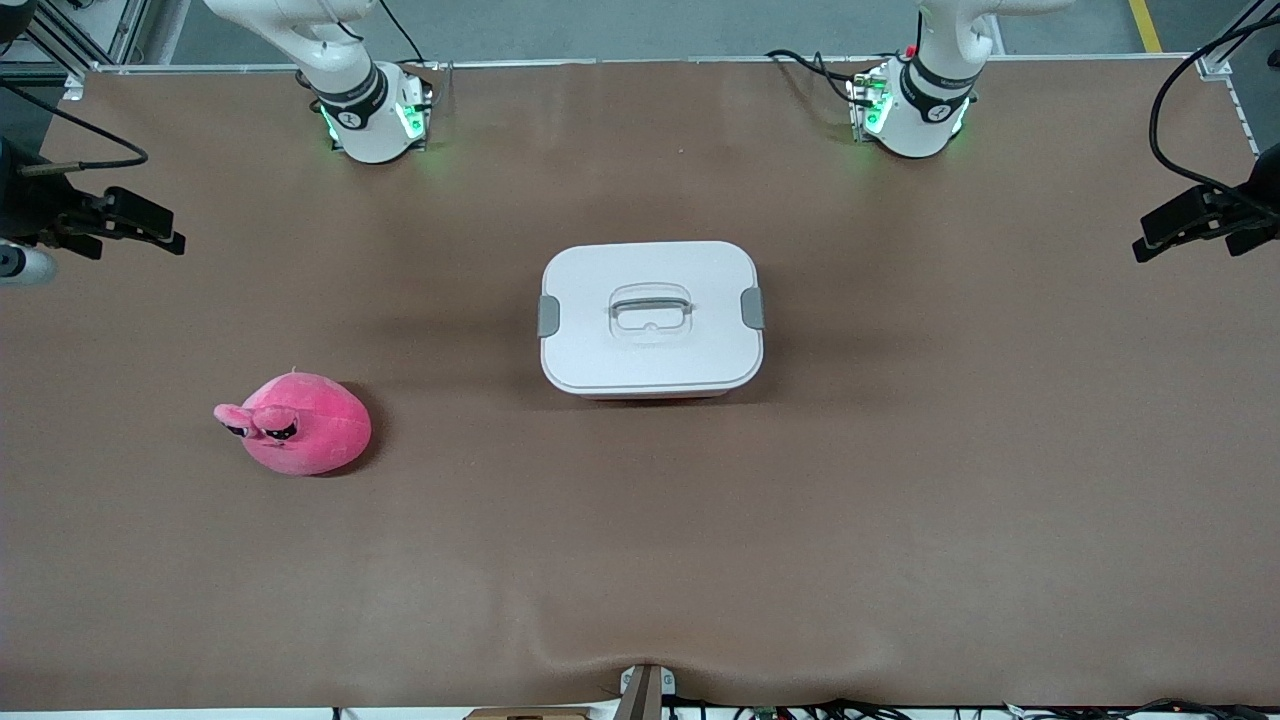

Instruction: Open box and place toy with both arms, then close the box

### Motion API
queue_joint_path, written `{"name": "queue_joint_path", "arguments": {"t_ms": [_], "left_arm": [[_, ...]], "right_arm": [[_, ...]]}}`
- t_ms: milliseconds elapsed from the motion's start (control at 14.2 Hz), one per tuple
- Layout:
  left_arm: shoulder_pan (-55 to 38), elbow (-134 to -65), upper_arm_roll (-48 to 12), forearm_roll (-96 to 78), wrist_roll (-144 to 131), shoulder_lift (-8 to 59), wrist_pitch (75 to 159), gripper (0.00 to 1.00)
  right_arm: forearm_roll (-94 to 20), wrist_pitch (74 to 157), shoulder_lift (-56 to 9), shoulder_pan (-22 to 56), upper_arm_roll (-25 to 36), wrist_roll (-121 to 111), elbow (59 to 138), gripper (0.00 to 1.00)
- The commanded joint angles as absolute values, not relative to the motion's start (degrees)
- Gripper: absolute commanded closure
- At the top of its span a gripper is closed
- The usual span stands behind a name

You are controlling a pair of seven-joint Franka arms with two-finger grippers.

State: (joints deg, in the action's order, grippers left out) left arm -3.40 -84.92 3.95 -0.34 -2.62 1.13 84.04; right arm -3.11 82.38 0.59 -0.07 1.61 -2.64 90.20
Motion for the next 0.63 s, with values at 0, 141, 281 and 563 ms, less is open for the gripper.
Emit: {"name": "queue_joint_path", "arguments": {"t_ms": [0,141,281,563], "left_arm": [[-3.34,-84.90,3.96,-0.18,-3.16,1.05,84.46,0.00],[-3.51,-84.99,3.87,-0.18,-3.25,1.14,84.46,0.00],[-3.43,-84.90,3.96,-0.09,-3.08,1.14,84.46,0.00],[-3.08,-84.64,4.13,-0.26,-2.02,2.46,84.46,0.00]], "right_arm": [[-2.99,81.74,0.88,0.26,1.67,-2.37,89.91,0.00],[-2.99,82.00,0.88,0.35,1.58,-2.37,89.91,0.00],[-2.99,82.00,0.88,0.44,1.58,-2.37,89.91,0.00],[-2.99,81.91,0.79,0.44,1.49,-2.37,89.91,0.00]]}}
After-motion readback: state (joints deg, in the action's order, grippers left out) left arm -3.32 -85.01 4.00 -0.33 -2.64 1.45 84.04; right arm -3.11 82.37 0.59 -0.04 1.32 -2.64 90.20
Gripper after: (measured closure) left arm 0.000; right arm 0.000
